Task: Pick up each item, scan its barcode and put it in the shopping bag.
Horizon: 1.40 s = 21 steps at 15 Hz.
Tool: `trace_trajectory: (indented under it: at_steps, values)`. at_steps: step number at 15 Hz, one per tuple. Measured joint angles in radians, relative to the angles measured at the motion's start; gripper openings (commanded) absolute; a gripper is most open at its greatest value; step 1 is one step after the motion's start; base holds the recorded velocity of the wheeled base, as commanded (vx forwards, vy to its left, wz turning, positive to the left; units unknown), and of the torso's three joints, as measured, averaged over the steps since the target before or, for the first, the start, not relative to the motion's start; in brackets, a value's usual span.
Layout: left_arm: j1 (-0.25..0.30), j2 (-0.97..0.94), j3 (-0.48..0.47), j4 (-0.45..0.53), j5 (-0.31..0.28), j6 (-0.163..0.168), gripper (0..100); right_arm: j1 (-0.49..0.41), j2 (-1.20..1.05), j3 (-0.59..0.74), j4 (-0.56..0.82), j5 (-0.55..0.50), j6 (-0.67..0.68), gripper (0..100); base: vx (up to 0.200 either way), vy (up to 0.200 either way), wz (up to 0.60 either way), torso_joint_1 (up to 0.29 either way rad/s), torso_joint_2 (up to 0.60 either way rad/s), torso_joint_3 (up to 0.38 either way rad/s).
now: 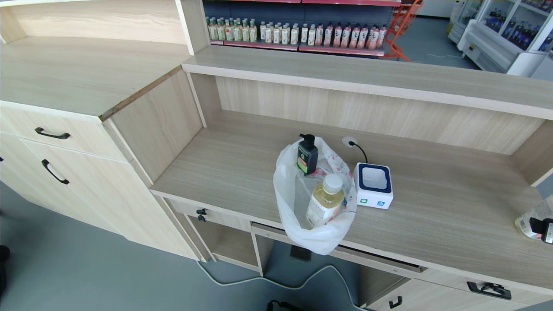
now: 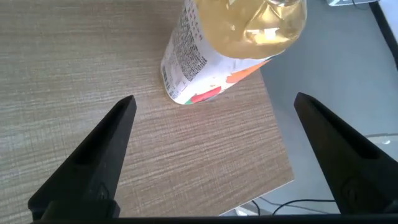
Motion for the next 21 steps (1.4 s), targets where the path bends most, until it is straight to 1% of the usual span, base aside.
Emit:
trace_trajectory:
  at_steps: [2, 4, 7, 12, 15, 21]
  values:
    - [0.000, 0.000, 0.000, 0.000, 0.000, 0.000, 100, -0.003, 0.023, -0.031, -0.003, -0.004, 0.011, 100, 0.000, 0.000, 0.00, 0.000, 0.00, 0.000]
    - [0.000, 0.000, 0.000, 0.000, 0.000, 0.000, 100, -0.020, 0.041, -0.044, -0.004, -0.008, -0.045, 100, 0.000, 0.000, 0.00, 0.000, 0.00, 0.000]
    - [0.000, 0.000, 0.000, 0.000, 0.000, 0.000, 100, -0.037, 0.069, -0.068, -0.028, -0.006, -0.058, 100, 0.000, 0.000, 0.00, 0.000, 0.00, 0.000]
    - [0.000, 0.000, 0.000, 0.000, 0.000, 0.000, 100, -0.036, 0.119, -0.147, -0.021, 0.000, -0.013, 100, 0.000, 0.000, 0.00, 0.000, 0.00, 0.000]
    - [0.000, 0.000, 0.000, 0.000, 0.000, 0.000, 100, -0.022, 0.144, -0.156, -0.027, 0.001, 0.026, 100, 0.000, 0.000, 0.00, 0.000, 0.00, 0.000]
    - [0.000, 0.000, 0.000, 0.000, 0.000, 0.000, 100, -0.002, 0.204, -0.195, -0.067, 0.012, 0.043, 100, 0.000, 0.000, 0.00, 0.000, 0.00, 0.000]
